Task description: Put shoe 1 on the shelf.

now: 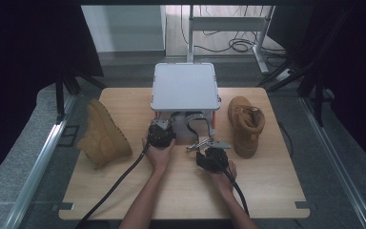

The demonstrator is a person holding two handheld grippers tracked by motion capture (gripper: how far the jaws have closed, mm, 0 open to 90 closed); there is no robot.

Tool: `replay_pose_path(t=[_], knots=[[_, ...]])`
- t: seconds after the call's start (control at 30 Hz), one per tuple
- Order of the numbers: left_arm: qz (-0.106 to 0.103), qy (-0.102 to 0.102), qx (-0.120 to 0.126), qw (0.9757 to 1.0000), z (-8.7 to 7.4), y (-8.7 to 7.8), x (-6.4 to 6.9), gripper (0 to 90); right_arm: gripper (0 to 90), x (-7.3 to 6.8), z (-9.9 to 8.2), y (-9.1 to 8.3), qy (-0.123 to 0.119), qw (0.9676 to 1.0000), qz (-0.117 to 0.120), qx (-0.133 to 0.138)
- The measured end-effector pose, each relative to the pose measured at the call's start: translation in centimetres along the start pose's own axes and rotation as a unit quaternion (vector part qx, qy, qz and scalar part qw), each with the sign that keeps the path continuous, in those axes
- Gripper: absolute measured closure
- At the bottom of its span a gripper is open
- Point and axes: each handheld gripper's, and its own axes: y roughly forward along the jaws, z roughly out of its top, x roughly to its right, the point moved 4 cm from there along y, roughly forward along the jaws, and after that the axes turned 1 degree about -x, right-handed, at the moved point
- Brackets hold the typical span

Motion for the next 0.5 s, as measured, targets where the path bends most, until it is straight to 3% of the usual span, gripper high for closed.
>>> replay_pose_path(t=[0.3,0.5], knots=[[0.004,-0.008,-0.004,1.0,0.5,0.9,0.3,42.0,36.3,0.0,0.0,0.0,0.003,1.0,-0.001,0.002],[0.004,0.006,-0.013,0.9999,0.2,1.1,0.5,41.6,36.3,0.0,0.0,0.0,0.003,1.0,-0.002,0.002]])
